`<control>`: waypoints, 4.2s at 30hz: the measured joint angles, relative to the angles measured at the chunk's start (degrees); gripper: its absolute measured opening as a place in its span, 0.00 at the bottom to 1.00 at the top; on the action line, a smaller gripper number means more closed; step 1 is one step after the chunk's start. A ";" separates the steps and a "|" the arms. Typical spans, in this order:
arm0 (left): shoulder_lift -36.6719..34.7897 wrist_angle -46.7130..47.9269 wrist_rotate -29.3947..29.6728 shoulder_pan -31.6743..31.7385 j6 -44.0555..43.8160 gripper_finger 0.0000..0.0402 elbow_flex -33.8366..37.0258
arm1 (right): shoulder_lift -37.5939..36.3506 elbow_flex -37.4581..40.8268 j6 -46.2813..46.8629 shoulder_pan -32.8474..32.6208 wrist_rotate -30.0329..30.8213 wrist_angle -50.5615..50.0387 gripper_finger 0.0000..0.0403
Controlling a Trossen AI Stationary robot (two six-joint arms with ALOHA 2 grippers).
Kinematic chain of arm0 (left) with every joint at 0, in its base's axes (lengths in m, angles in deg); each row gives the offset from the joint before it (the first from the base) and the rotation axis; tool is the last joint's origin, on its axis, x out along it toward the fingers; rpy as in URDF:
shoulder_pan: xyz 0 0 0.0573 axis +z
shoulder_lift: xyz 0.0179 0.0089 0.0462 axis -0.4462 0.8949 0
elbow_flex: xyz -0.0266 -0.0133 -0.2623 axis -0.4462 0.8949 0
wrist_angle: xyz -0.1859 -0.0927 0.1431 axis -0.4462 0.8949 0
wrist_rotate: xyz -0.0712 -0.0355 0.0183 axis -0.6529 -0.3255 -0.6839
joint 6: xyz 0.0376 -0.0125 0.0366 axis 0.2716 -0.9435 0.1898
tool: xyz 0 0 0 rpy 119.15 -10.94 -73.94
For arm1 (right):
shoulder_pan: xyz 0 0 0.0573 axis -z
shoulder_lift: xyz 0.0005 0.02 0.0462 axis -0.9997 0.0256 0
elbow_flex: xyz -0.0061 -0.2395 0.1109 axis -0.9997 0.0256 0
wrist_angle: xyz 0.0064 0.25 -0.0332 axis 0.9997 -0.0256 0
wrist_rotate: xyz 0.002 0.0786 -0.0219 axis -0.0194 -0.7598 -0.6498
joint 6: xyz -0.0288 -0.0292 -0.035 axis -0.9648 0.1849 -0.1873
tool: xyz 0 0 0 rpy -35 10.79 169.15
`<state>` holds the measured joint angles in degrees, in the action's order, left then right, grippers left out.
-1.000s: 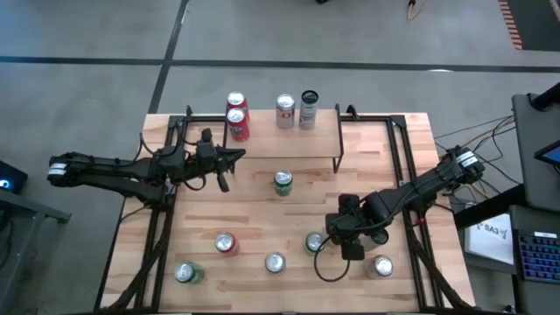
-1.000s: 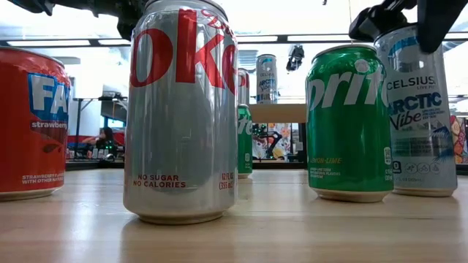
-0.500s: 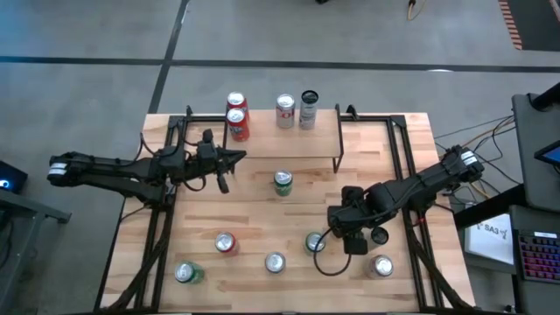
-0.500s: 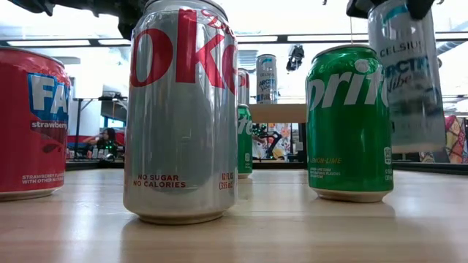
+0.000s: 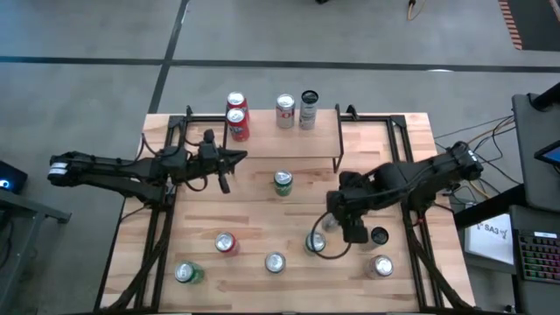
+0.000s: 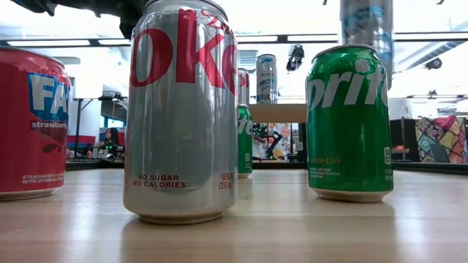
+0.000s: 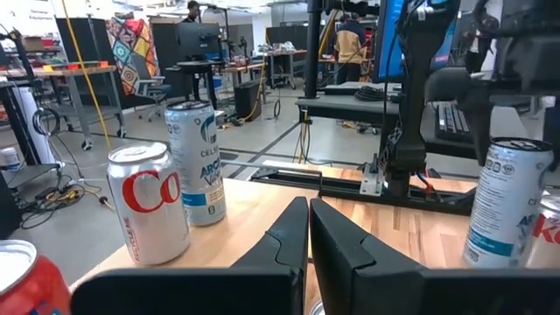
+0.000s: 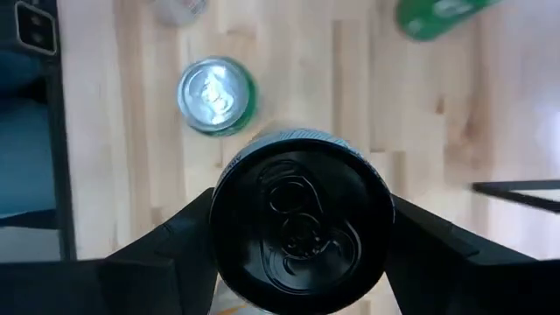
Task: Place canned beverage on shelf
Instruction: Put the left white-blue soda can on the shelf aligned with the other white-blue soda can
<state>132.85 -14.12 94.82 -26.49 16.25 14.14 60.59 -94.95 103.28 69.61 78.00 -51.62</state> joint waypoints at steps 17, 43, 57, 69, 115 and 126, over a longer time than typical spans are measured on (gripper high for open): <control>-0.33 -3.39 0.02 0.00 4.27 0.00 -0.05 | 0.07 -16.04 -15.78 17.39 5.41 -3.92 0.59; -0.60 -4.99 0.06 0.02 11.04 0.00 -0.11 | 17.11 -36.25 -31.22 32.67 -3.37 -10.25 0.60; -2.22 -5.31 0.09 0.02 19.49 0.00 -0.11 | 16.74 -36.47 -24.61 38.22 -3.43 -10.29 0.61; -4.18 -5.11 0.09 0.02 22.19 0.00 -0.11 | 18.78 -36.36 -21.99 38.36 -3.76 -10.23 0.61; -3.65 -3.65 0.54 0.02 23.79 0.00 -0.11 | 20.46 -36.29 -17.14 38.84 1.32 -10.25 0.61; -3.65 -3.61 0.55 0.02 23.78 0.00 -0.11 | 20.48 -36.29 -13.52 38.82 0.26 -10.25 0.61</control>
<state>129.20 -17.74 95.37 -26.47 40.04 14.03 81.07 -131.25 89.76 108.43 78.26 -61.87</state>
